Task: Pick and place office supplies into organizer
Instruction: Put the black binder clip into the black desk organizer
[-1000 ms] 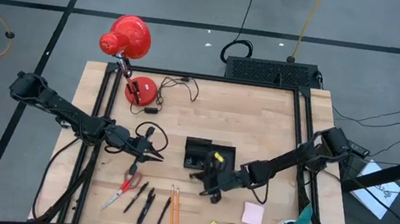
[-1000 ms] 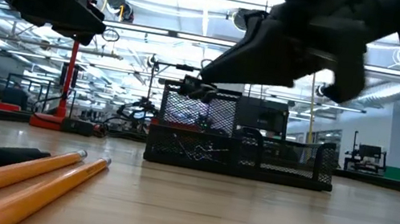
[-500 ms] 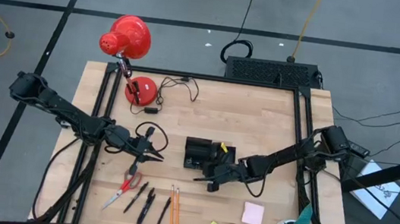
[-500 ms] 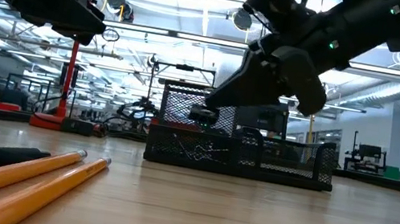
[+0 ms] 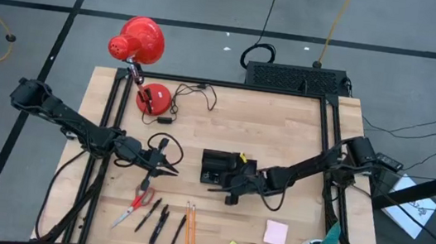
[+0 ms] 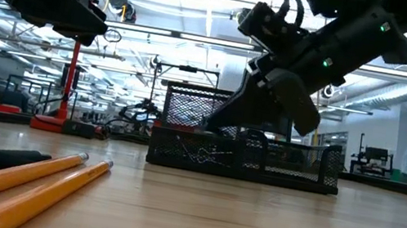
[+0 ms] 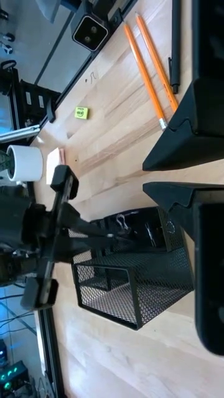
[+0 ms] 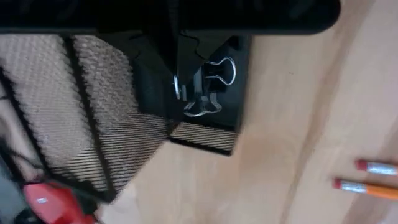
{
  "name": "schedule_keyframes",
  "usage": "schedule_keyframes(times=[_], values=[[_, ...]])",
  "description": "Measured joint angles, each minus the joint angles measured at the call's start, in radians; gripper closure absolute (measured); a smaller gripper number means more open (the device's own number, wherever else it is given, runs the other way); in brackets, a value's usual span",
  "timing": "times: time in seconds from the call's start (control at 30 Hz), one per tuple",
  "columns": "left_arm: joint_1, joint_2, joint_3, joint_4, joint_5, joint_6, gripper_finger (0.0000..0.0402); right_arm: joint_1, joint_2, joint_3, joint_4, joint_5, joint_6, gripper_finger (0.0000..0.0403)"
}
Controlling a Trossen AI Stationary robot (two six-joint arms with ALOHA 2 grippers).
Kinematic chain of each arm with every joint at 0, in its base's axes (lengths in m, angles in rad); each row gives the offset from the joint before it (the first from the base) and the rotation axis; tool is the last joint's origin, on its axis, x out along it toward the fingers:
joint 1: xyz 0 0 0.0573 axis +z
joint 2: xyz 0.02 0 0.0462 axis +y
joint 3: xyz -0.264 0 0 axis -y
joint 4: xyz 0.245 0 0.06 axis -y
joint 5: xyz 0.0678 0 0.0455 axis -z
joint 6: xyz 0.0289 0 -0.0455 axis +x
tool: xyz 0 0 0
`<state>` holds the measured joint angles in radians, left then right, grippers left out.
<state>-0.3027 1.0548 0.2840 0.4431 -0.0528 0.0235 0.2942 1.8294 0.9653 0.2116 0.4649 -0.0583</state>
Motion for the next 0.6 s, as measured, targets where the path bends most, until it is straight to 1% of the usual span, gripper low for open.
schedule_keyframes(times=[0.1,0.27,0.37,0.6], values=[[0.0,0.0,0.0,0.0,0.0,0.0,0.0355,-0.012,0.003,0.0,-0.01,-0.025,0.02,0.0403],[0.0,0.0,0.0,0.0,0.0,0.0,0.0355,-0.012,0.002,0.0,0.007,-0.025,0.016,0.0394],[0.0,0.0,0.0,0.0,0.0,-0.001,0.0355,-0.011,0.002,0.0,0.009,-0.026,0.034,0.0371],[0.0,0.0,0.0,-0.004,0.0,-0.002,0.0355,-0.009,-0.003,0.0,0.017,-0.025,0.042,0.0303]])
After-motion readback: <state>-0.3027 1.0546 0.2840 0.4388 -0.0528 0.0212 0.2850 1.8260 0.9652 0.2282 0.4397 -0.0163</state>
